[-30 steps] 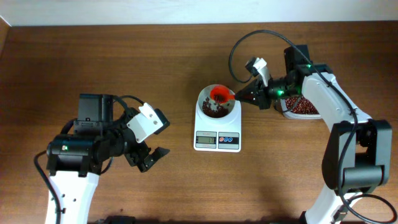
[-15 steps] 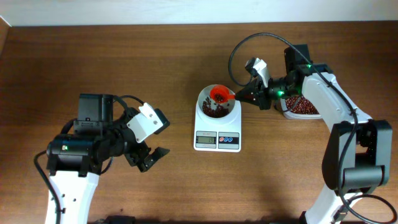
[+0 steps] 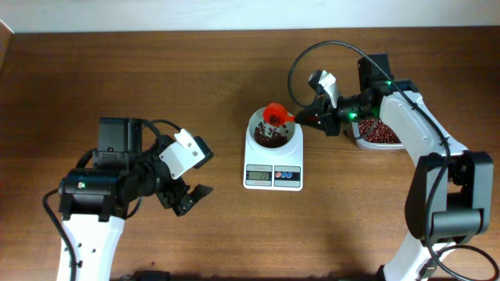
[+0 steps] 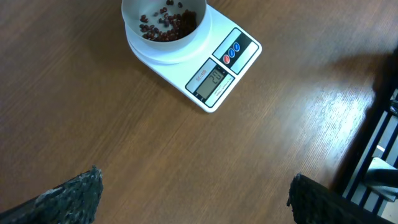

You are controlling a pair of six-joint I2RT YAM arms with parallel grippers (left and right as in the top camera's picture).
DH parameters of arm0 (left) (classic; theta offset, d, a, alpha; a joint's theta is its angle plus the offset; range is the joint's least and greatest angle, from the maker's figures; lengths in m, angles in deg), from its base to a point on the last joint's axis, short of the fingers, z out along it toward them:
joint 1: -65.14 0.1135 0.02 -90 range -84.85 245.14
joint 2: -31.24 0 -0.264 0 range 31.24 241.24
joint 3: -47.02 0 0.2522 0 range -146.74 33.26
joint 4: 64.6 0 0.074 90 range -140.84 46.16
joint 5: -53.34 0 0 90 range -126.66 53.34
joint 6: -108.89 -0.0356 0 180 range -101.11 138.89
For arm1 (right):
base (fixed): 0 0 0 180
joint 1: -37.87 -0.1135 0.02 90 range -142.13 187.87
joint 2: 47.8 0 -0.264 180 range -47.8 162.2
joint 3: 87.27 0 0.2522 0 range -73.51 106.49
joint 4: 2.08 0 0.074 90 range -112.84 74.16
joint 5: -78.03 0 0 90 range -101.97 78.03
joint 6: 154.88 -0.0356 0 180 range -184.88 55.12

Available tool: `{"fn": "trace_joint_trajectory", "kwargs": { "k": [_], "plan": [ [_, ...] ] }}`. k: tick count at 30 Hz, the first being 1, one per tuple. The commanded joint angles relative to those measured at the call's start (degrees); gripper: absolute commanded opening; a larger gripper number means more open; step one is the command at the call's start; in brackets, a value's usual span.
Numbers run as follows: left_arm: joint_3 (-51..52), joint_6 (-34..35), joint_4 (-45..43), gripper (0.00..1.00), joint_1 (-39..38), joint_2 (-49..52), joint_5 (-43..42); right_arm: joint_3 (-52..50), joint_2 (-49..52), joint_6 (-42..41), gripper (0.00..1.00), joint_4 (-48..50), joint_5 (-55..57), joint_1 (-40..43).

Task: Scoop and weigh 50g on scale
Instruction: 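Tilt the scoop to pour beans into the bowl on the scale, then return the scoop to the bean tub and scoop more beans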

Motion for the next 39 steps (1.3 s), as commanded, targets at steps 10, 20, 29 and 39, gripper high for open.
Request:
{"fn": "trace_joint_trajectory", "kwargs": {
  "k": [10, 20, 29, 39],
  "plan": [
    [-0.44, -0.74, 0.02, 0.99, 0.31, -0.13, -0.98, 0.83, -4.04, 11.32, 0.04, -3.13, 3.37, -0.31],
    [-0.44, -0.74, 0.02, 0.99, 0.31, -0.13, -0.98, 1.03, -5.62, 14.64, 0.04, -5.53, 10.08, -1.66],
    [-0.44, -0.74, 0.02, 0.99, 0.31, -0.13, -0.98, 1.46, -8.07, 10.45, 0.04, 1.40, 22.03, -7.17],
    [-0.44, -0.74, 0.02, 0.99, 0.31, -0.13, -0.98, 1.46, -10.95, 5.44, 0.04, 2.49, 25.40, -7.39]
  ]
}}
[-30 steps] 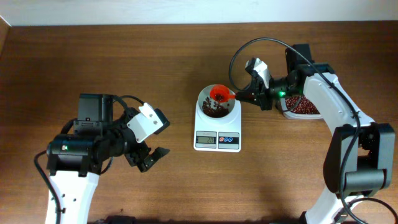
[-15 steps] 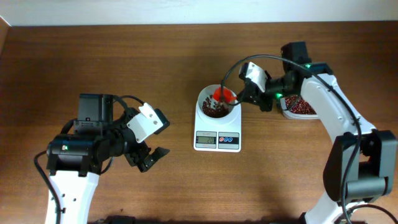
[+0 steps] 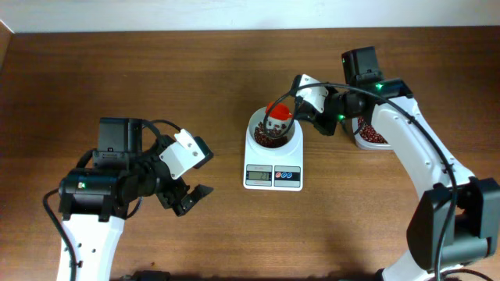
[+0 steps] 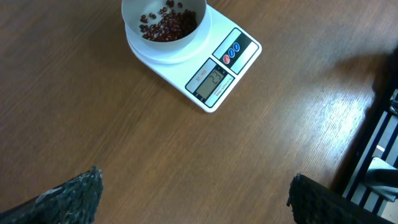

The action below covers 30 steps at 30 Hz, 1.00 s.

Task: Scoop and weigh 50g on scale
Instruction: 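Return the scoop to the bean tub and scoop more beans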

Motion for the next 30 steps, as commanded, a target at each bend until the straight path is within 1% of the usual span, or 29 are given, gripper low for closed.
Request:
{"fn": "trace_joint_trajectory", "kwargs": {
  "k": [1, 3, 5, 7, 9, 12, 14, 16, 19, 23, 29, 30],
  "plan": [
    [-0.44, -0.74, 0.07, 0.99, 0.28, -0.13, -0.98, 0.76, -3.37, -3.41, 0.04, -0.28, -0.22, -0.48],
    [-0.44, -0.74, 0.09, 0.99, 0.28, -0.13, -0.98, 0.85, -4.33, -4.92, 0.04, 0.44, 0.70, 0.00],
    [-0.44, -0.74, 0.07, 0.99, 0.28, -0.13, -0.98, 1.16, -6.51, -12.28, 0.04, 0.35, 0.85, 2.43],
    [-0.44, -0.74, 0.09, 0.99, 0.28, -0.13, -0.98, 1.16, -9.57, -21.75, 0.04, 0.13, 0.83, 6.99],
    [-0.44, -0.74, 0.09, 0.99, 0.28, -0.13, -0.98, 1.14, -12.33, -25.92, 0.04, -3.06, 0.87, 13.38],
    [-0.44, -0.74, 0.09, 0.99, 0.28, -0.13, -0.98, 1.14, -13.68, -26.08, 0.04, -9.27, 3.34, 20.13],
    [-0.44, -0.74, 0.09, 0.99, 0.28, -0.13, -0.98, 1.03, -13.49, -27.04, 0.04, -13.66, 10.23, 24.98],
    [-0.44, -0.74, 0.09, 0.99, 0.28, -0.13, -0.98, 0.24, -13.33, -28.02, 0.04, -15.17, 15.39, 27.21],
    [-0.44, -0.74, 0.07, 0.99, 0.28, -0.13, -0.98, -2.19, -13.29, -28.00, 0.04, -14.67, 21.79, 27.39],
    [-0.44, -0.74, 0.09, 0.99, 0.28, -0.13, -0.98, -4.28, -10.67, -29.11, 0.04, -11.85, 22.45, 27.47],
    [-0.44, -0.74, 0.09, 0.99, 0.28, -0.13, -0.98, -4.52, -4.02, -30.38, 0.04, -11.80, 22.45, 27.67],
    [-0.44, -0.74, 0.09, 0.99, 0.28, -0.13, -0.98, -4.52, -2.71, -30.38, 0.04, -11.50, 20.57, 27.67]
  ]
}}
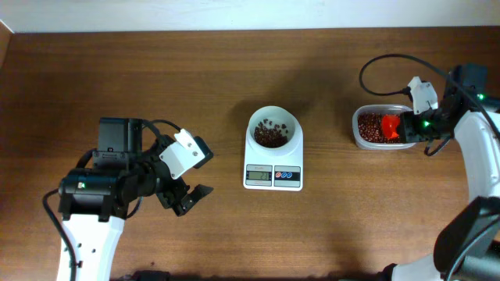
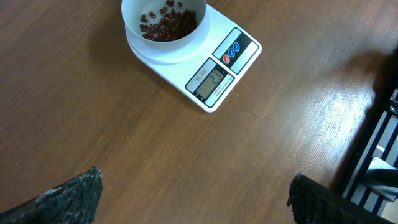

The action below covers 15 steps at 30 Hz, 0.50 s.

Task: Scoop and weigh 50g on scale
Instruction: 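Return the scoop to the bean tub and scoop more beans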

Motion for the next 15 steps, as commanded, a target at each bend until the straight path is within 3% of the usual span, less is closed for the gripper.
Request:
{"fn": "trace_joint_trajectory", "kwargs": {
  "k": [1, 9, 15],
  "plan": [
    [-0.44, -0.74, 0.07, 0.99, 0.28, -0.13, -0.98, -0.26, 2.84, -0.66, 0.04, 0.55, -2.58, 0.09],
    [-0.44, -0.74, 0.09, 0.99, 0.28, -0.13, -0.98, -0.26, 5.31, -0.66, 0.04, -1.09, -17.05, 1.18],
    [-0.44, -0.74, 0.09, 0.99, 0.28, -0.13, -0.98, -0.26, 9.20, -3.54, 0.04, 0.74, -18.64, 5.18]
  ]
}}
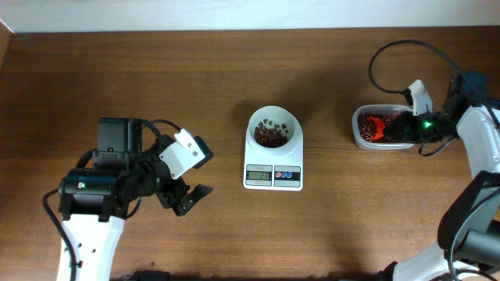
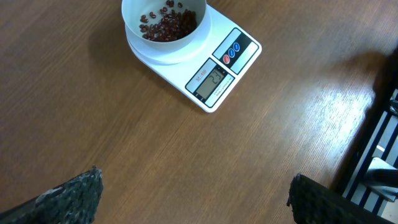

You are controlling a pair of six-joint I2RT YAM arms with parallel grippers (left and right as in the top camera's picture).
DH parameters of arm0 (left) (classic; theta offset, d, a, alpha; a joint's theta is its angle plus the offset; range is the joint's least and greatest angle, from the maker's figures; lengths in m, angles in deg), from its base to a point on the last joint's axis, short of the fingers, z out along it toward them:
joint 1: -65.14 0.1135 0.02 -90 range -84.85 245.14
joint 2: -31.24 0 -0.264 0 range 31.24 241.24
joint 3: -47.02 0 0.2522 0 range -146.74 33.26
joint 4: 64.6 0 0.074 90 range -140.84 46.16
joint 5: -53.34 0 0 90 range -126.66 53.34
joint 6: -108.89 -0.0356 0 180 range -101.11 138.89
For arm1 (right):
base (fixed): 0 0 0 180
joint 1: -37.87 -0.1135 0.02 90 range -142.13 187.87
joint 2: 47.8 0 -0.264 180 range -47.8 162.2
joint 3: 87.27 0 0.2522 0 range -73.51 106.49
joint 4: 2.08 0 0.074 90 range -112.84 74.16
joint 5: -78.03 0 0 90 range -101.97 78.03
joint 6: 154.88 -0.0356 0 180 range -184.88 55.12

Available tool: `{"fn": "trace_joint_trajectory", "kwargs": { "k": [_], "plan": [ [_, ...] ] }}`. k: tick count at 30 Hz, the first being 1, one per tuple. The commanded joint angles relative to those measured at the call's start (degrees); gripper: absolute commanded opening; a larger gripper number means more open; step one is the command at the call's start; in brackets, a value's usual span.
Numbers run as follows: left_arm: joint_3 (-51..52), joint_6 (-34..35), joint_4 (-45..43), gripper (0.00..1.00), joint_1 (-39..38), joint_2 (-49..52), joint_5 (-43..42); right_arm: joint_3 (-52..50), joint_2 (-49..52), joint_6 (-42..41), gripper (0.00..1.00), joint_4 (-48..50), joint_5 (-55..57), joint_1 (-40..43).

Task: Scoop and weigh 50g on scale
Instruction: 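Return the scoop to the bean tub and scoop more beans, then carry the filled scoop with the right gripper over the bowl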

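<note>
A white bowl [image 1: 273, 130] partly filled with dark red beans stands on the white scale [image 1: 273, 176], and the bowl [image 2: 163, 23] and scale [image 2: 214, 74] also show in the left wrist view. At the right, a clear tub of beans [image 1: 381, 129] holds the red scoop [image 1: 375, 125]. My right gripper [image 1: 406, 125] is shut on the scoop's handle, with the scoop down among the beans. My left gripper [image 1: 186, 195] hangs open over bare table left of the scale; its fingers [image 2: 68, 193] are wide apart with nothing between them.
The table's far edge meets a white wall at the top. A black cable [image 1: 406, 55] loops above the right arm. A dark frame [image 2: 379, 143] shows at the right of the left wrist view.
The red scoop has shifted a little to the left inside the tub and sits lower among the beans. The right arm has shifted slightly. The left arm has not moved.
My right gripper held the red scoop at the bowl's rim, then tipped over the bowl, whose bean pile had grown. Then the scoop was back in the tub at the right, and now it sits lower in the beans. The left gripper stayed open throughout.
</note>
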Motion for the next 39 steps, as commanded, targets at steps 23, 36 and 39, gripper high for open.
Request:
{"fn": "trace_joint_trajectory", "kwargs": {
  "k": [23, 36, 39],
  "plan": [
    [-0.44, -0.74, 0.09, 0.99, 0.28, -0.13, -0.98, -0.17, 4.00, 4.11, 0.04, -8.41, -32.17, 15.96],
    [-0.44, -0.74, 0.09, 0.99, 0.28, -0.13, -0.98, -0.17, 4.00, 6.99, 0.04, -12.48, -48.70, -0.09],
    [-0.44, -0.74, 0.09, 0.99, 0.28, -0.13, -0.98, -0.17, 4.00, 6.95, 0.04, -10.73, -48.85, -7.19]
  ]
}}
